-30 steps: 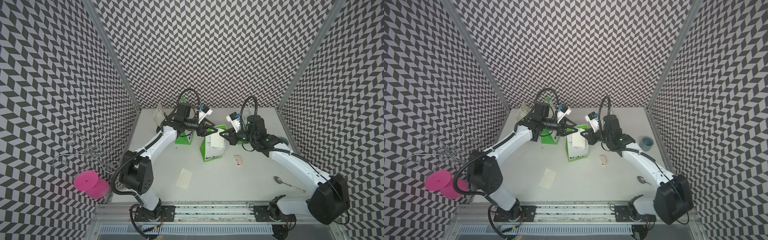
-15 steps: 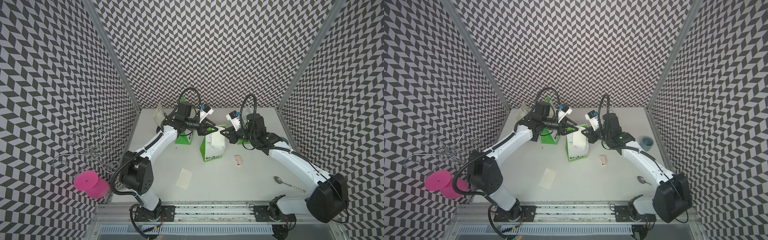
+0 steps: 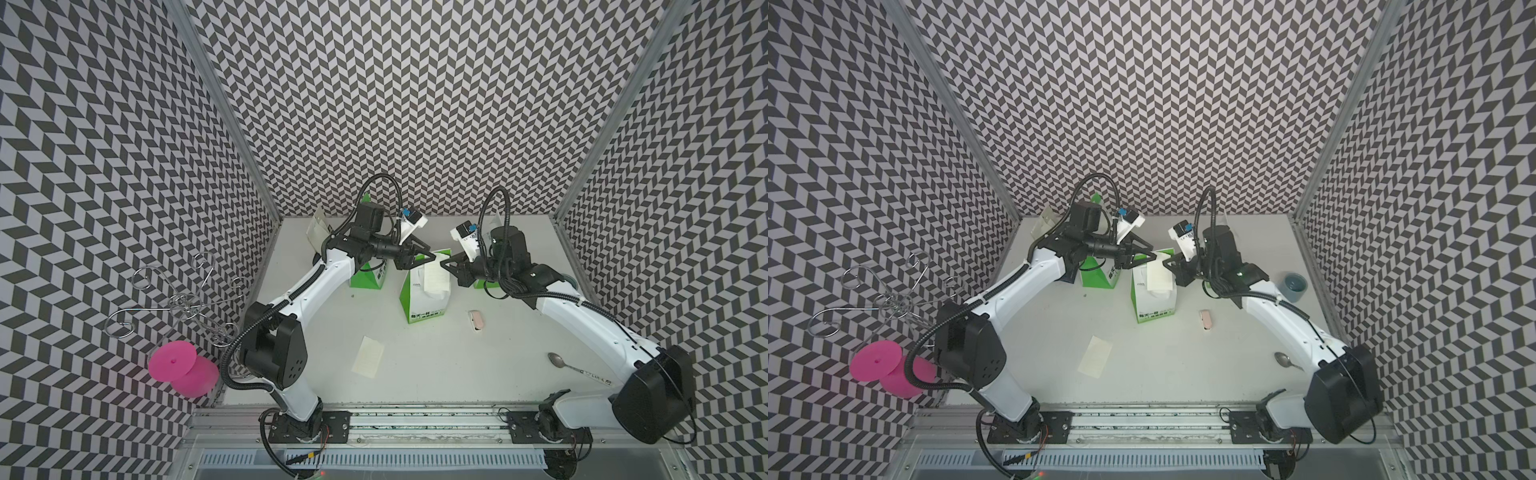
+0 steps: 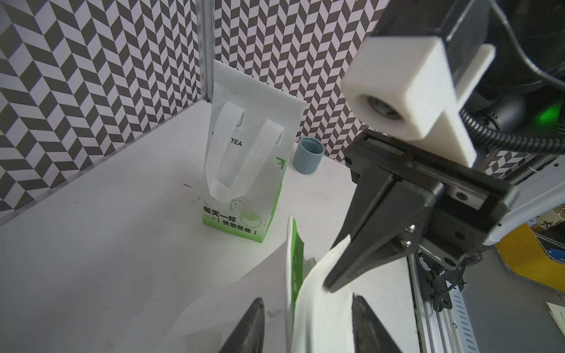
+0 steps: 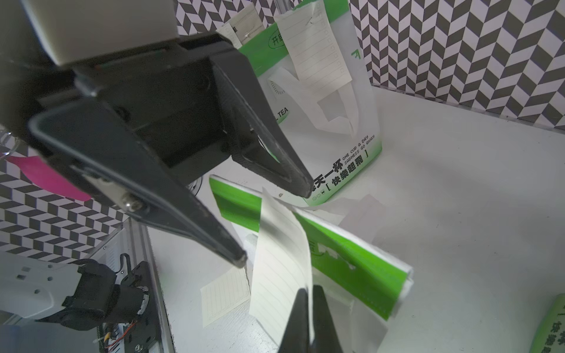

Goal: Staple the receipts to the bags
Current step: Hold the receipt from the takeout bag.

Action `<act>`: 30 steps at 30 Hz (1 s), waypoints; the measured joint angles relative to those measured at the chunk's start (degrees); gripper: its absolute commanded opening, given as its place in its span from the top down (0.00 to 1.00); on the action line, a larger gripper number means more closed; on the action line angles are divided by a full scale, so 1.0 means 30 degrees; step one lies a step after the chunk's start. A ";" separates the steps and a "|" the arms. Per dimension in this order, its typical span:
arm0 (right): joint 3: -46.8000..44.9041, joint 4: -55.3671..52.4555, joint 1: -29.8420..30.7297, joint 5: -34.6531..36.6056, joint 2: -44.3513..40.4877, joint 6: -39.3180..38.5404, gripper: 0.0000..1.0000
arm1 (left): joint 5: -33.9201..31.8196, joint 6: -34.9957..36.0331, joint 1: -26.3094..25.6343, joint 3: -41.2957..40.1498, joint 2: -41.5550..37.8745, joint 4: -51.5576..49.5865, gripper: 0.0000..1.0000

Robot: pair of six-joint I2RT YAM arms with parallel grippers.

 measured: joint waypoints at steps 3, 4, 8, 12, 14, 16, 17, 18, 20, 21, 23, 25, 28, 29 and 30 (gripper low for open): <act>0.0117 -0.0029 0.0160 0.0255 0.0007 -0.0153 1.00 | -0.0102 0.0000 0.0000 0.0175 0.0153 -0.0182 0.56; 0.0131 -0.0080 0.0240 0.0372 0.0015 -0.0211 1.00 | -0.0153 -0.0007 0.0000 0.0226 0.0226 -0.0219 0.58; 0.0138 -0.0299 0.0350 0.0721 0.0117 -0.0364 1.00 | -0.0328 0.0036 0.0000 0.0248 0.0364 -0.0437 0.65; 0.0138 -0.0393 0.0415 0.1027 0.0219 -0.0423 1.00 | -0.0335 0.0146 0.0000 0.0248 0.0459 -0.0692 0.65; 0.0138 -0.0386 0.0415 0.1166 0.0219 -0.0430 1.00 | -0.0335 0.0211 0.0000 0.0248 0.0510 -0.0780 0.65; 0.0138 -0.0386 0.0415 0.1290 0.0219 -0.0430 1.00 | -0.0335 0.0262 0.0000 0.0248 0.0583 -0.0831 0.67; 0.0138 -0.0386 0.0415 0.1362 0.0219 -0.0423 1.00 | -0.0335 0.0277 0.0000 0.0255 0.0612 -0.0882 0.67; 0.0138 -0.0379 0.0415 0.1413 0.0219 -0.0423 1.00 | -0.0335 0.0306 0.0000 0.0255 0.0627 -0.0911 0.67; 0.0138 -0.0379 0.0415 0.1472 0.0219 -0.0423 1.00 | -0.0335 0.0342 0.0000 0.0284 0.0648 -0.0962 0.67; 0.0138 -0.0379 0.0415 0.1486 0.0219 -0.0423 1.00 | -0.0335 0.0350 0.0000 0.0291 0.0648 -0.0976 0.67; 0.0138 -0.0379 0.0415 0.1530 0.0219 -0.0423 1.00 | -0.0335 0.0350 0.0000 0.0306 0.0648 -0.0991 0.68; 0.0138 -0.0372 0.0415 0.1559 0.0219 -0.0415 1.00 | -0.0335 0.0357 0.0000 0.0306 0.0648 -0.0991 0.69; 0.0138 -0.0306 0.0415 0.1581 0.0219 -0.0408 1.00 | -0.0328 0.0372 0.0000 0.0306 0.0648 -0.0998 0.69; 0.0138 -0.0291 0.0415 0.1603 0.0219 -0.0401 1.00 | -0.0328 0.0415 -0.0007 0.0306 0.0648 -0.1005 0.69; 0.0160 -0.0291 0.0415 0.1610 0.0219 -0.0401 1.00 | -0.0335 0.0430 -0.0022 0.0306 0.0648 -0.1005 0.70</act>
